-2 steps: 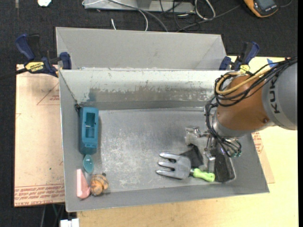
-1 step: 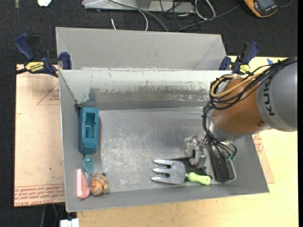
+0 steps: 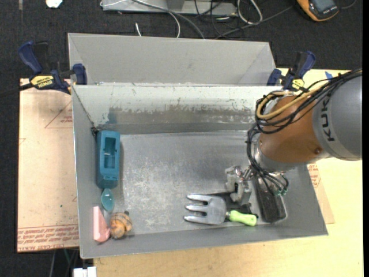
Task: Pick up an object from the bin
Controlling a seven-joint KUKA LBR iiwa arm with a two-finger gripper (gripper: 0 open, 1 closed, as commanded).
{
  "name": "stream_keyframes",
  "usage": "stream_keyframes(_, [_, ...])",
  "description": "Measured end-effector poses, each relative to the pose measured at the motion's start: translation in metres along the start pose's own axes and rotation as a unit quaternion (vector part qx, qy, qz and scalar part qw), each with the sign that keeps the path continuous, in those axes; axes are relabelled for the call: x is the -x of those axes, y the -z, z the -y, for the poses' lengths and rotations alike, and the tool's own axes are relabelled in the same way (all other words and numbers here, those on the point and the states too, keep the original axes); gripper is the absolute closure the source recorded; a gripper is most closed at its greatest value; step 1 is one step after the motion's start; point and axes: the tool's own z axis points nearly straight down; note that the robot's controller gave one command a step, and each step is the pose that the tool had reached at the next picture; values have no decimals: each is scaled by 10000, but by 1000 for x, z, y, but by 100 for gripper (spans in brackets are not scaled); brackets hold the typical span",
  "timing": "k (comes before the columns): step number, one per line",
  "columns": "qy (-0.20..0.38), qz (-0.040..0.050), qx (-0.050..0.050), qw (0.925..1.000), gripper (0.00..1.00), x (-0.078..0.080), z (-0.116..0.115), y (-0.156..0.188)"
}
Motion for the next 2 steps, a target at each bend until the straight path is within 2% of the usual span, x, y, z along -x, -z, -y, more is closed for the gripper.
stream_keyframes(1, [-100, -28, 9, 9999, 100, -5, -3, 60])
stream_keyframes(2, [-393, -23, 12, 9992, 100, 3, 9, 136])
